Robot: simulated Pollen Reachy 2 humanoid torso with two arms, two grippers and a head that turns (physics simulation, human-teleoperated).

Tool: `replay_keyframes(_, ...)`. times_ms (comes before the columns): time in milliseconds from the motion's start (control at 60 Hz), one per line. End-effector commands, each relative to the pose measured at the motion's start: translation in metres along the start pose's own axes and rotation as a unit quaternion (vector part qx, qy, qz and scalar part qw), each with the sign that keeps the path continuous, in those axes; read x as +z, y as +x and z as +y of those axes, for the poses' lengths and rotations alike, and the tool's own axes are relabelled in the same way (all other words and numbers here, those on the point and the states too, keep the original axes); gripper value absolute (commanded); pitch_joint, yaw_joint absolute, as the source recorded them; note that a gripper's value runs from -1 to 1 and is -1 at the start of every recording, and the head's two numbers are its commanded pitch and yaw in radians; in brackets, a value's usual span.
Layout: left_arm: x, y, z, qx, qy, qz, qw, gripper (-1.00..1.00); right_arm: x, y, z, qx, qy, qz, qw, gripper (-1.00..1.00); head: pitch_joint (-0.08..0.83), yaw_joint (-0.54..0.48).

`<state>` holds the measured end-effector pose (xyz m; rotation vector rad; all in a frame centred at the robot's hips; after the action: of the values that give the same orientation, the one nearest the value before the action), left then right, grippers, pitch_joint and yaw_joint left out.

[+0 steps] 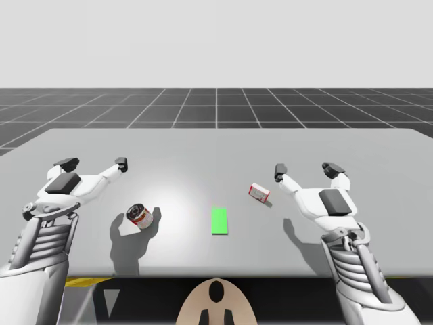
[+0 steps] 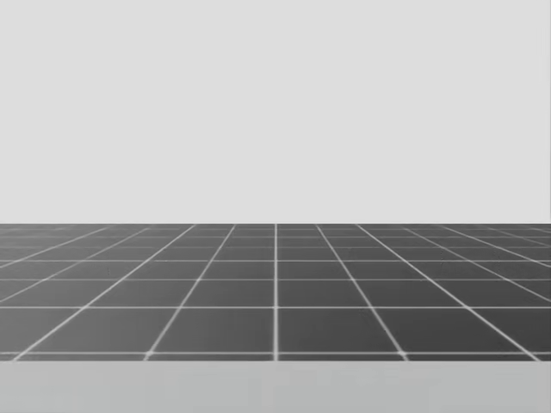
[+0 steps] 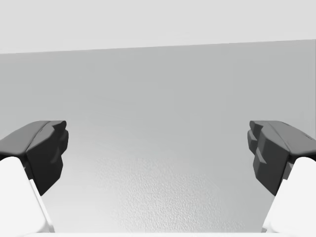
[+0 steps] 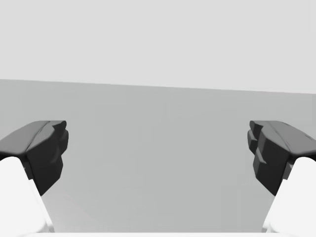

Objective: Look at the card. If it is red, pick the object on the left. If it is green, pick the object on the right.

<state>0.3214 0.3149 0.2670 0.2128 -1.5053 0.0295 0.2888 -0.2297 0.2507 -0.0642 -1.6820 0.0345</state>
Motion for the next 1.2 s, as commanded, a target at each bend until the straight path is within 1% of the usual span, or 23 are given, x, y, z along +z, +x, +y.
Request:
replay_keyframes(17,0.0002,0.0001,0.0000,0.000,0.000,0.000,1.000,-1.00,0.0019,-0.0010,0.0033,-0.011,-0.008,-0.001,0.9999,-1.00,-0.066,0.00)
replay_keyframes(67,0.0003,0.0003,0.0001,0.000,0.000,0.000,1.000,-1.00,0.0026,0.0018,0.0040,-0.018,0.002,-0.001,0.9998,-1.00,-0.058,0.00)
replay_keyframes(117,0.0002,0.0003,0.0001,0.001,0.000,0.000,1.000,-1.00,0.0022,0.0025,0.0040,-0.014,-0.003,-0.004,0.9999,-1.00,-0.043,0.00)
replay_keyframes(183,0.0003,0.0002,0.0000,0.001,0.000,0.000,1.000,-1.00,0.0019,0.0027,0.0035,-0.015,-0.001,-0.003,0.9999,-1.00,-0.013,0.00)
replay_keyframes(200,0.0003,0.0002,-0.0001,0.001,0.000,0.001,1.000,-1.00,0.0008,0.0022,0.0027,-0.015,-0.008,-0.002,0.9999,-1.00,0.024,0.00)
replay_keyframes(250,0.0004,0.0003,-0.0002,0.001,0.000,0.001,1.000,-1.00,0.0004,0.0021,0.0021,-0.015,-0.010,-0.002,0.9998,-1.00,0.061,0.00)
replay_keyframes(267,0.0005,0.0003,-0.0003,0.001,0.000,0.001,1.000,-1.00,0.0002,0.0022,0.0018,-0.016,-0.011,-0.001,0.9998,-1.00,0.098,0.00)
replay_keyframes(317,0.0005,0.0003,-0.0003,0.001,0.000,0.001,1.000,-1.00,0.0000,0.0022,0.0016,-0.015,-0.011,-0.002,0.9998,-1.00,0.137,-0.01)
replay_keyframes(350,0.0005,0.0002,-0.0003,0.001,0.000,0.001,1.000,-1.00,0.0000,0.0023,0.0016,-0.014,-0.011,-0.003,0.9998,-1.00,0.192,-0.01)
replay_keyframes(383,0.0003,0.0001,-0.0004,0.000,0.000,0.001,1.000,-1.00,-0.0001,0.0022,0.0018,-0.013,-0.011,-0.003,0.9999,-1.00,0.217,-0.01)
replay_keyframes(450,0.0000,-0.0002,-0.0008,-0.001,0.000,0.002,1.000,-1.00,-0.0004,0.0018,0.0020,-0.010,-0.009,-0.003,0.9999,-1.00,0.301,-0.02)
replay_keyframes(500,-0.0002,-0.0004,-0.0013,-0.002,-0.001,0.002,1.000,-1.00,-0.0007,0.0014,0.0021,-0.008,-0.009,-0.002,0.9999,-1.00,0.352,-0.02)
replay_keyframes(550,-0.0006,-0.0006,-0.0014,-0.003,-0.002,0.002,1.000,-1.00,-0.0007,0.0012,0.0022,-0.008,-0.009,-0.002,0.9999,-1.00,0.382,-0.02)
replay_keyframes(567,-0.0006,-0.0007,-0.0016,-0.003,-0.002,0.002,1.000,-1.00,-0.0009,0.0009,0.0023,-0.008,-0.008,-0.002,0.9999,-1.00,0.412,-0.02)
replay_keyframes(617,-0.0009,-0.0009,-0.0016,-0.004,-0.003,0.003,1.000,-1.00,-0.0009,0.0007,0.0024,-0.008,-0.007,-0.001,0.9999,-1.00,0.441,-0.02)
replay_keyframes(633,-0.0011,-0.0010,-0.0016,-0.004,-0.003,0.003,1.000,-1.00,-0.0009,0.0007,0.0025,-0.007,-0.007,-0.001,1.0000,-1.00,0.473,-0.03)
replay_keyframes(800,-0.0018,-0.0007,-0.0007,-0.004,-0.004,0.002,1.000,-1.00,-0.0007,0.0014,0.0032,-0.007,-0.006,-0.001,1.0000,-1.00,0.620,-0.03)
replay_keyframes(883,-0.0022,-0.0011,-0.0009,-0.005,-0.004,0.003,1.000,-1.00,-0.0006,0.0018,0.0033,-0.007,-0.006,-0.001,1.0000,-1.00,0.678,-0.03)
replay_keyframes(900,-0.0022,-0.0011,-0.0009,-0.005,-0.004,0.003,1.000,-1.00,-0.0006,0.0018,0.0033,-0.007,-0.006,-0.001,1.0000,-1.00,0.678,-0.03)
replay_keyframes(917,-0.0023,-0.0013,-0.0010,-0.005,-0.004,0.003,1.000,-1.00,-0.0005,0.0018,0.0033,-0.007,-0.006,-0.001,1.0000,-1.00,0.702,-0.03)
replay_keyframes(983,-0.0024,-0.0014,-0.0014,-0.006,-0.004,0.003,1.000,-1.00,-0.0002,0.0018,0.0033,-0.008,-0.006,0.000,1.0000,-1.00,0.747,-0.03)
replay_keyframes(1050,-0.0023,-0.0011,-0.0017,-0.005,-0.005,0.003,1.000,-1.00,-0.0002,0.0017,0.0036,-0.007,-0.006,0.000,1.0000,-1.00,0.778,-0.03)
replay_keyframes(1200,-0.0016,-0.0001,-0.0024,-0.005,-0.006,0.000,1.000,-1.00,-0.0001,0.0014,0.0042,-0.006,-0.006,0.000,1.0000,-1.00,0.793,-0.02)
